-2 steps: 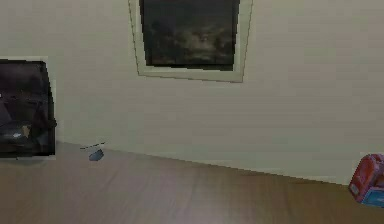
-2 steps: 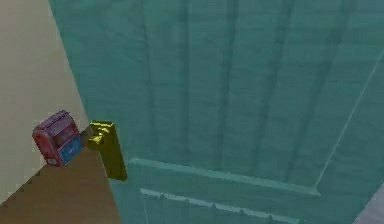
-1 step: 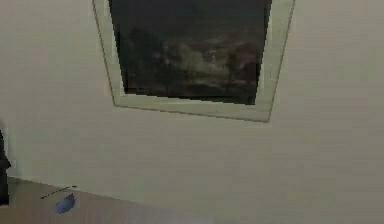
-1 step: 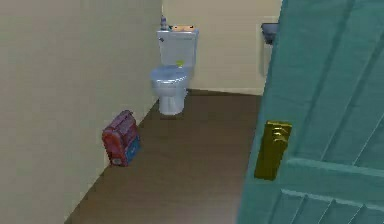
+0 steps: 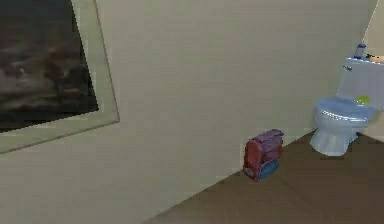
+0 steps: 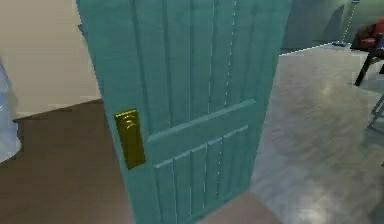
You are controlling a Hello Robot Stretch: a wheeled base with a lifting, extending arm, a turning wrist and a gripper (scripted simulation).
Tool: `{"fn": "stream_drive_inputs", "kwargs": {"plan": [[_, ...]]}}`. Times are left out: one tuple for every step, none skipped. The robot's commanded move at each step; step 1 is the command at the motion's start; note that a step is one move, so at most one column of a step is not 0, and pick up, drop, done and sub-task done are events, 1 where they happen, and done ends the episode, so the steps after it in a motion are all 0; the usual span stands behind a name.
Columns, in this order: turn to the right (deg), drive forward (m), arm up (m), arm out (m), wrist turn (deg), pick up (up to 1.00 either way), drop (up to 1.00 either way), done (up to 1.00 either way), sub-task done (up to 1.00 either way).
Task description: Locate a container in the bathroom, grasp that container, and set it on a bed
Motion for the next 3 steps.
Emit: {"fn": "stream_drive_inputs", "kwargs": {"plan": [[42.0, 0.0, 0.0, 0.0, 0.0, 0.0, 0.0, 0.0, 0.0], [0.0, 0.65, 0.0, 0.0, 0.0, 0.0, 0.0, 0.0, 0.0], [6.0, 0.0, 0.0, 0.0, 0.0, 0.0, 0.0, 0.0, 0.0]]}}
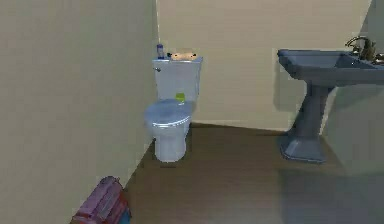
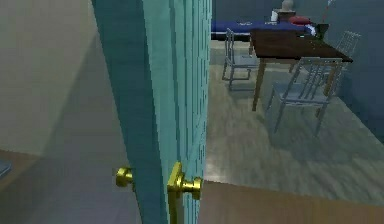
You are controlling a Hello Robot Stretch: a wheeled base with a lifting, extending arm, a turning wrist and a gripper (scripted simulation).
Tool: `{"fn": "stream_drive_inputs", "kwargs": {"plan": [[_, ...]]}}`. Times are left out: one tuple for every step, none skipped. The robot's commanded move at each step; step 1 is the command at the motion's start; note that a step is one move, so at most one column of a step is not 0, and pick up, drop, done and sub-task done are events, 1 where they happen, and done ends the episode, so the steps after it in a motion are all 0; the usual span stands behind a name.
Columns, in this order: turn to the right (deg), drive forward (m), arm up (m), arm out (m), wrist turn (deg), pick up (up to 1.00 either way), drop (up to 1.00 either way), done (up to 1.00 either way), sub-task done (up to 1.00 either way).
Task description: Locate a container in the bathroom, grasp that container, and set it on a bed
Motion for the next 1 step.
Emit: {"fn": "stream_drive_inputs", "kwargs": {"plan": [[0.0, 1.0, 0.0, 0.0, 0.0, 0.0, 0.0, 0.0, 0.0]]}}
